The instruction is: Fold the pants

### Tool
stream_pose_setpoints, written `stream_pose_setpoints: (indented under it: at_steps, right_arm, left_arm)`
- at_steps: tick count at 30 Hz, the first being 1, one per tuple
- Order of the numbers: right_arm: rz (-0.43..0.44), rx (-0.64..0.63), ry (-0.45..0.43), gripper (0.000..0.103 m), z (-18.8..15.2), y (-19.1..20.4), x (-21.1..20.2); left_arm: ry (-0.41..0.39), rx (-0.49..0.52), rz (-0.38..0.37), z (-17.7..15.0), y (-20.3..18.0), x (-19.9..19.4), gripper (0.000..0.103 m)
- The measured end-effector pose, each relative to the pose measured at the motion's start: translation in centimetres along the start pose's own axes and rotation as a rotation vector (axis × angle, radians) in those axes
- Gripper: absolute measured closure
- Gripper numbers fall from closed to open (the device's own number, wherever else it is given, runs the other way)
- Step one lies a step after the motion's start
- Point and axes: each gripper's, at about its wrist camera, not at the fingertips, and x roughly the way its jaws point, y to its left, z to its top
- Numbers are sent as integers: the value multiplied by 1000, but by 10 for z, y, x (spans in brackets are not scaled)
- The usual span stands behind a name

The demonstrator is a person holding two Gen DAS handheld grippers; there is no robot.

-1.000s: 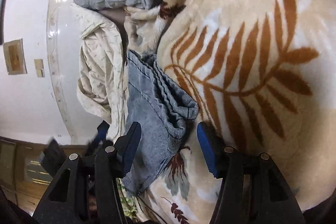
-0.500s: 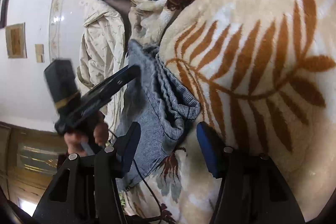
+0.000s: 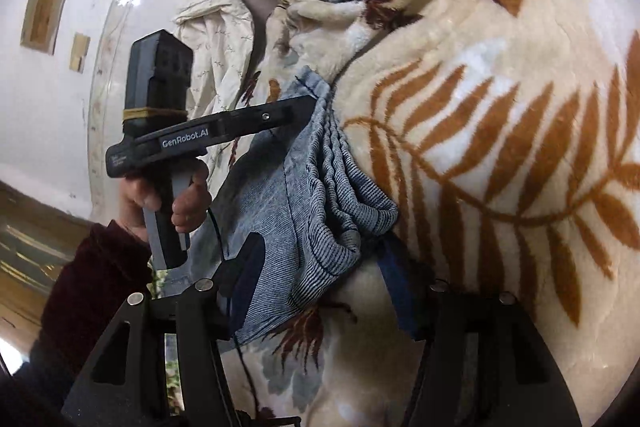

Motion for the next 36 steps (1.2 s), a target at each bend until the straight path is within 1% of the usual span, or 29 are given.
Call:
stream_pose_setpoints:
  at_steps: [1,2,3,4,6,9,10,13,15,20,21,22,25,28,33,36]
  right_arm:
    - [-12,-17,-3,52,0,1,0]
    - [-20,-29,-5,61,-1,2,1]
    - [-28,-34,-4,67,0,1,1]
    - [-27,-27,-4,75,0,-1,1]
    - [-29,-18,-2,77,1,0,2]
    - [-40,-65,-20,80,-2,11,-1]
    - [-39,-87,-26,84,-3,16,-3]
    - [-55,-161,-55,84,-7,35,-5]
    - [-50,-198,-75,84,-11,46,-7]
    - [-3,-325,-114,84,-23,85,-6]
    - [13,-351,-116,84,-27,94,-4]
    - [25,-370,-115,84,-30,101,-2]
    - [61,-434,-92,85,-42,125,9]
    - [66,-492,-50,84,-58,146,29]
    - [41,-577,40,84,-82,172,71]
    - [34,-631,105,84,-98,182,93]
  left_arm:
    - [-6,-2,-14,-2,2,-2,60]
    - [-15,-3,-23,-3,1,-3,62]
    - [-28,1,-25,-4,0,-5,67]
    - [-42,6,-26,-6,-2,-7,72]
    - [-66,19,-22,-9,-6,-13,76]
    - [-110,23,-24,-11,-13,-23,80]
    - [-127,21,-30,-13,-14,-29,80]
    - [-189,14,-44,-20,-15,-51,81]
    - [-228,6,-51,-26,-15,-67,81]
    - [-318,1,-43,-49,-14,-110,83]
    - [-339,-3,-41,-54,-13,-119,86]
    - [-357,-7,-37,-60,-11,-126,86]
    - [-398,-39,-12,-85,-1,-152,86]
    - [-411,-73,22,-110,11,-165,86]
    - [-401,-174,99,-162,45,-178,85]
    - [-372,-254,157,-195,70,-180,82]
